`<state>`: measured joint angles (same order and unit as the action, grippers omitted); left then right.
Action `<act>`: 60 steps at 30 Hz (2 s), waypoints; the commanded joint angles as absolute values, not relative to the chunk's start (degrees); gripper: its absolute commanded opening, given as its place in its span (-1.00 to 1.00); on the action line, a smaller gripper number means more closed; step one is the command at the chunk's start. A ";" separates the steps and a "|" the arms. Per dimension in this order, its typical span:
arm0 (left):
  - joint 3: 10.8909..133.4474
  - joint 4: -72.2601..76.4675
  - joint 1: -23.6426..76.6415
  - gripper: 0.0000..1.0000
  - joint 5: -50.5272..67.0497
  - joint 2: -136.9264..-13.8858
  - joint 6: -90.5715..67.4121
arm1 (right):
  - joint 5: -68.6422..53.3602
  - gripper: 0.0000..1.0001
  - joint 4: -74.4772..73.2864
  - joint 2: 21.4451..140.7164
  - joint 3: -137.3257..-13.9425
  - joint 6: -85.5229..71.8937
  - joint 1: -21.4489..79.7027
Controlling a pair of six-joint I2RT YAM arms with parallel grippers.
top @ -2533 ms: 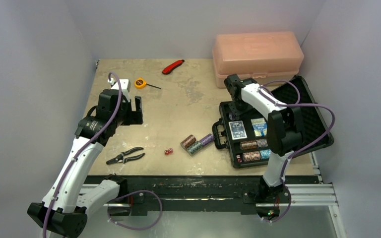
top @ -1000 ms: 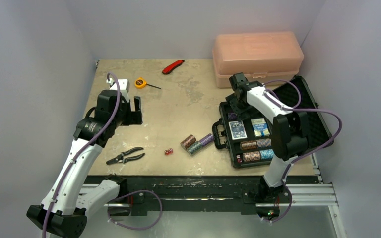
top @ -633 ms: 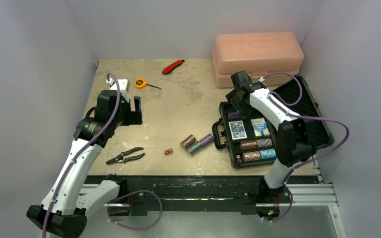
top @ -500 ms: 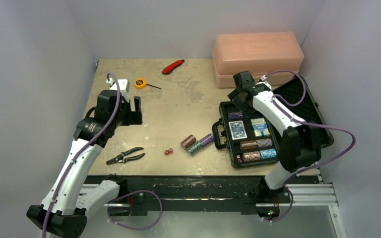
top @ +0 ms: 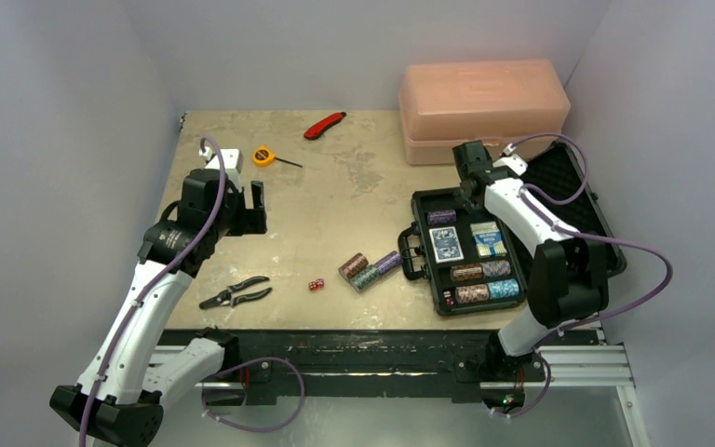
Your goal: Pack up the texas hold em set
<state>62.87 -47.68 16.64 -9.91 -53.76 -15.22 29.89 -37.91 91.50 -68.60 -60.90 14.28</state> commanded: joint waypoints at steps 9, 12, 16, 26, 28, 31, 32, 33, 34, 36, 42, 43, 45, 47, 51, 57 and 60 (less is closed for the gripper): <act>62.58 -46.74 16.87 0.68 -10.72 -52.83 -13.93 | 29.48 -0.67 -32.60 94.96 -65.91 -54.52 12.51; 62.58 -46.76 16.87 0.68 -10.94 -52.85 -13.93 | 28.39 -0.77 -31.03 94.89 -64.91 -53.18 12.53; 62.58 -46.68 16.87 0.68 -11.07 -52.73 -13.89 | 27.05 -0.82 -29.74 94.66 -64.17 -51.40 12.50; 62.58 -46.72 16.87 0.68 -11.19 -52.82 -13.89 | 22.46 -0.89 -27.06 95.04 -62.46 -47.38 12.58; 62.58 -46.76 16.87 0.68 -11.21 -52.88 -13.89 | 21.10 -0.93 -26.44 95.08 -62.32 -46.72 12.59; 62.61 -46.75 16.87 0.68 -11.07 -52.83 -13.93 | 19.00 -0.98 -25.93 95.34 -62.28 -46.27 12.65; 62.63 -46.73 16.87 0.68 -11.07 -52.82 -13.89 | 18.10 -1.00 -25.54 95.36 -62.12 -46.06 12.65; 62.58 -46.75 16.87 0.68 -11.07 -52.82 -13.89 | 17.18 -1.00 -25.15 95.36 -61.95 -45.91 12.73; 62.58 -46.76 16.87 0.68 -11.04 -52.82 -13.89 | 16.48 -1.00 -24.88 95.36 -61.84 -45.88 12.70; 62.65 -46.76 16.87 0.68 -11.00 -52.82 -13.89 | 15.24 -1.00 -24.30 95.52 -61.63 -45.63 12.87; 62.67 -46.76 16.87 0.68 -10.99 -52.82 -13.88 | 12.16 -1.00 -23.00 96.64 -61.44 -44.66 13.85; 62.67 -46.74 16.87 0.68 -10.99 -52.82 -13.84 | 11.79 -1.00 -22.83 96.75 -61.37 -44.57 14.06; 62.67 -46.76 16.87 0.68 -11.03 -52.75 -13.89 | 11.39 -1.00 -22.54 96.85 -61.27 -44.47 14.47; 62.63 -46.70 16.87 0.68 -11.07 -52.69 -13.89 | 11.34 -1.00 -22.65 96.86 -61.26 -44.47 14.59; 62.58 -46.76 16.87 0.68 -11.07 -52.41 -13.79 | 12.68 -0.72 -23.92 96.66 -61.56 -44.65 14.54; 62.67 -46.60 16.87 0.68 -10.81 -52.38 -13.88 | 13.15 0.15 -26.59 94.85 -63.12 -45.00 14.59; 62.67 -46.69 16.87 0.68 -10.85 -52.30 -13.93 | 13.83 0.36 -28.43 93.28 -64.48 -45.00 14.56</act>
<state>62.87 -47.68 16.64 -10.68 -53.21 -15.20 19.25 -25.82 95.31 -62.39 -44.16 12.47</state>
